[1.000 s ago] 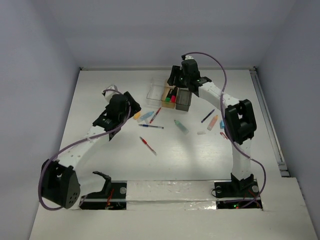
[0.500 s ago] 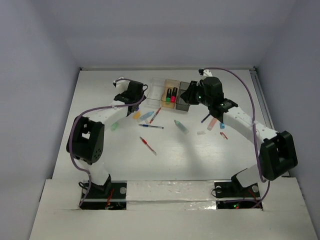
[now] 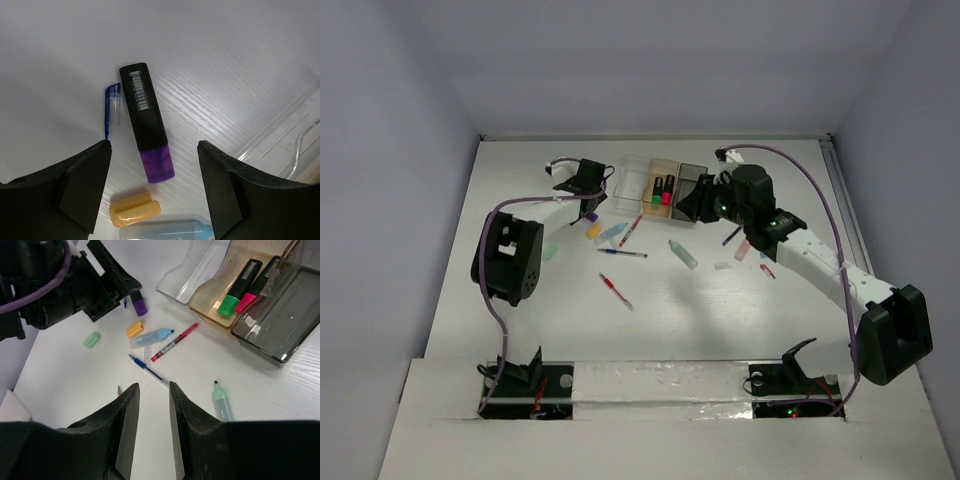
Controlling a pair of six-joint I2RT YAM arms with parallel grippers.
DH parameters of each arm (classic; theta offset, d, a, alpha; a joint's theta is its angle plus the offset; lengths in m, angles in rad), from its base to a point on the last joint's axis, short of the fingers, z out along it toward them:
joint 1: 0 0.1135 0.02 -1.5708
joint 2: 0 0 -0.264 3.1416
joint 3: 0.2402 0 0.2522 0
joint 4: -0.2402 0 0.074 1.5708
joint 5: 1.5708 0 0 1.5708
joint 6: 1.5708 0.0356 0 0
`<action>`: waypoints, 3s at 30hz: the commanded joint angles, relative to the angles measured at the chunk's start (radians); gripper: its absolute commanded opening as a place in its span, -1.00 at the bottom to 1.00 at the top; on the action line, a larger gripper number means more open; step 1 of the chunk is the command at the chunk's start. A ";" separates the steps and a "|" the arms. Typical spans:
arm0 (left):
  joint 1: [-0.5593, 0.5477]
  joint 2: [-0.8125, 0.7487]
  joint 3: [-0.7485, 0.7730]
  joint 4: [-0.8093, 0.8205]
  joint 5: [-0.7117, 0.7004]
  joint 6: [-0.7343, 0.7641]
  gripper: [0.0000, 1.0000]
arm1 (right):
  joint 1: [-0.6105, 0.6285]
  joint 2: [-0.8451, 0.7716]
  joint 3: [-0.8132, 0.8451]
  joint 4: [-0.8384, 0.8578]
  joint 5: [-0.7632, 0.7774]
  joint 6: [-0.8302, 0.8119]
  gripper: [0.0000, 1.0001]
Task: Sort the stationery into containers
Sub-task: Pick up the pen from the center of the board, then place the pen in the storage box.
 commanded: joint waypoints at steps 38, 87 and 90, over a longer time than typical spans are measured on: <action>0.043 0.128 0.150 0.008 0.041 0.127 -1.00 | 0.017 -0.045 0.005 0.003 0.048 -0.026 -0.23; -0.188 0.189 0.503 0.049 0.527 0.643 -0.40 | 0.017 -0.280 -0.215 -0.054 0.346 0.004 -0.23; -0.188 0.179 0.500 0.051 0.528 0.644 -0.19 | 0.017 -0.272 -0.206 -0.059 0.341 -0.001 -0.23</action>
